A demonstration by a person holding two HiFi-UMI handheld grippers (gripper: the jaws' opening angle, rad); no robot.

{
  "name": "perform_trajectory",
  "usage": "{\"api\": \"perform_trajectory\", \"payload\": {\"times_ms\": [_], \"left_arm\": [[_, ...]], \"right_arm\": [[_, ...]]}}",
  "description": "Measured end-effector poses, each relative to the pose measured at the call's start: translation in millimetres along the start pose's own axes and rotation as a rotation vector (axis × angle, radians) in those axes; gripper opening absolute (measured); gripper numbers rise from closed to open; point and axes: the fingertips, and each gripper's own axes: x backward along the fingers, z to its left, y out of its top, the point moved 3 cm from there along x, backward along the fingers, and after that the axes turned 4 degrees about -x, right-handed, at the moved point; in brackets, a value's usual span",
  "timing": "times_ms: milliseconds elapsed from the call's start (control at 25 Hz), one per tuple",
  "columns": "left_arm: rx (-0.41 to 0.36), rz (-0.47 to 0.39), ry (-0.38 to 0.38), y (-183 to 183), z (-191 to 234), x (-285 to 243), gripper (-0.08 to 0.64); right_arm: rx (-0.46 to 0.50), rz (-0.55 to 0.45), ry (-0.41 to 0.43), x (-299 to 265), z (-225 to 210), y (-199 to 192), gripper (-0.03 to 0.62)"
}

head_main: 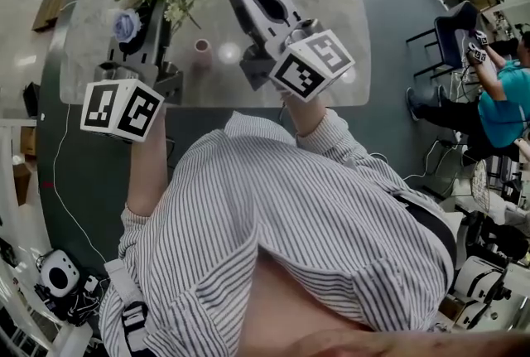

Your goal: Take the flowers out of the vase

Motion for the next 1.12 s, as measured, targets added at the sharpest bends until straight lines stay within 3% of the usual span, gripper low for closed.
{"api": "perform_trajectory", "payload": {"times_ms": [1120], "left_arm": [[-0.013,0.049,-0.016,-10.9,8.3,12.2,0.041]], "right_arm": [[-0.001,0.09,-0.033,-6.4,11.8,-33.6,0.014]]}}
